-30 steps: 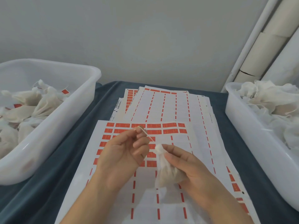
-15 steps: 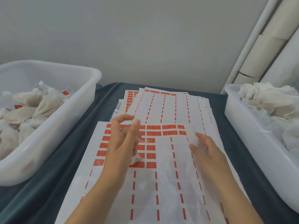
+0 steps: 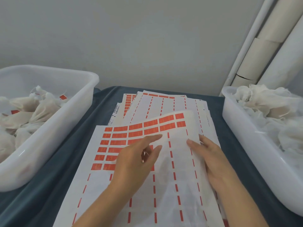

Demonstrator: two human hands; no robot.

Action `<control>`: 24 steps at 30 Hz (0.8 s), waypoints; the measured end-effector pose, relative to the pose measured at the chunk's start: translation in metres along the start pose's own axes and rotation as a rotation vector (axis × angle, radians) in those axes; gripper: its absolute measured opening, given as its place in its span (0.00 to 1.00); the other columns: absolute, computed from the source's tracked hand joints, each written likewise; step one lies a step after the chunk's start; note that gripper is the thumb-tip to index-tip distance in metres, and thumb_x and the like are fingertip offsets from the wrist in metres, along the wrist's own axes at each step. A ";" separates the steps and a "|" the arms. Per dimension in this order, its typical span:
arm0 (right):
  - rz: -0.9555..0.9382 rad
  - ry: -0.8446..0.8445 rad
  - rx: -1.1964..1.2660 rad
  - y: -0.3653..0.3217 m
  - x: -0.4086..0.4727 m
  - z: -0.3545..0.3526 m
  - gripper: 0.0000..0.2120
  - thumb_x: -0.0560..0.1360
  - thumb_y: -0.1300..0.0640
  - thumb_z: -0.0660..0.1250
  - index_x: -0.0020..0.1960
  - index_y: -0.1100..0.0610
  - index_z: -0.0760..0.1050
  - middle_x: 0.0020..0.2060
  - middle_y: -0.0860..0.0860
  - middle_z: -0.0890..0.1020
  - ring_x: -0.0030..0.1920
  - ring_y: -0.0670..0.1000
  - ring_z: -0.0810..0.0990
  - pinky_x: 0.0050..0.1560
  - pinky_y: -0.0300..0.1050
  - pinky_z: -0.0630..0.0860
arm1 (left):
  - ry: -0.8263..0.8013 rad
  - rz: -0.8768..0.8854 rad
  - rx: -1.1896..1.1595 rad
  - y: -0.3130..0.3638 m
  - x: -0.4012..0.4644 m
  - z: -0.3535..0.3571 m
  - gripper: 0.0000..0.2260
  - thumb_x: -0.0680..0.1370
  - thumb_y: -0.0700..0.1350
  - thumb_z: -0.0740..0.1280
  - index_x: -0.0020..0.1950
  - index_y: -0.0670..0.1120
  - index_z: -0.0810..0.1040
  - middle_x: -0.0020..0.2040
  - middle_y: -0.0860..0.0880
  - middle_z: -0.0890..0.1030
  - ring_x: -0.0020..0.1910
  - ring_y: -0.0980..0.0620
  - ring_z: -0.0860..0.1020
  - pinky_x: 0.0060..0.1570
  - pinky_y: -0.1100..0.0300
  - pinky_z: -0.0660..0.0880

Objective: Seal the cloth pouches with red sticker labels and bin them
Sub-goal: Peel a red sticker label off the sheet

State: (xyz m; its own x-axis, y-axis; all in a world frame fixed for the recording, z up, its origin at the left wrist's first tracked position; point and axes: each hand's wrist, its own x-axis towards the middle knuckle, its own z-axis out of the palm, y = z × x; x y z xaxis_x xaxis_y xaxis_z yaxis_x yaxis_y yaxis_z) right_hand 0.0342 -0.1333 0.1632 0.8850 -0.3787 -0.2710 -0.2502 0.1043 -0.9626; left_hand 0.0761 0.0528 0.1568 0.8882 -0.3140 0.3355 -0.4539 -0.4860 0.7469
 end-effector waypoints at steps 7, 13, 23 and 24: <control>-0.186 0.015 -0.159 -0.005 -0.008 0.008 0.10 0.72 0.47 0.67 0.53 0.39 0.74 0.45 0.40 0.83 0.43 0.48 0.84 0.45 0.50 0.82 | 0.051 0.143 0.101 0.030 0.041 0.024 0.19 0.75 0.56 0.63 0.66 0.63 0.69 0.46 0.66 0.71 0.34 0.69 0.70 0.36 0.82 0.61; -0.330 0.088 -0.408 -0.005 -0.016 0.016 0.18 0.68 0.42 0.60 0.58 0.40 0.70 0.57 0.38 0.76 0.57 0.45 0.76 0.60 0.50 0.76 | 0.135 0.217 -0.001 0.031 0.039 0.031 0.17 0.72 0.54 0.63 0.58 0.54 0.79 0.46 0.62 0.73 0.35 0.67 0.71 0.39 0.79 0.65; -0.465 0.035 -0.529 0.001 -0.019 0.019 0.18 0.68 0.43 0.58 0.58 0.35 0.62 0.63 0.39 0.71 0.61 0.42 0.71 0.67 0.48 0.69 | -0.016 0.260 -0.143 0.026 0.043 0.009 0.10 0.71 0.47 0.69 0.51 0.50 0.82 0.38 0.67 0.71 0.40 0.68 0.73 0.39 0.78 0.69; -0.468 0.026 -0.530 0.001 -0.019 0.018 0.16 0.68 0.43 0.58 0.56 0.35 0.62 0.61 0.37 0.71 0.60 0.41 0.71 0.66 0.48 0.70 | -0.051 0.235 -0.180 0.026 0.044 0.006 0.09 0.70 0.46 0.70 0.50 0.53 0.82 0.38 0.67 0.73 0.41 0.68 0.73 0.38 0.78 0.69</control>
State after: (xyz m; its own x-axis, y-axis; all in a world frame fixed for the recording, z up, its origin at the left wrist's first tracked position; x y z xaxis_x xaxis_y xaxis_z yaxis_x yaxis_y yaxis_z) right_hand 0.0245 -0.1090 0.1674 0.9382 -0.2967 0.1779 -0.0088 -0.5345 -0.8451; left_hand 0.1032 0.0215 0.1873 0.7536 -0.4432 0.4855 -0.6226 -0.2445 0.7434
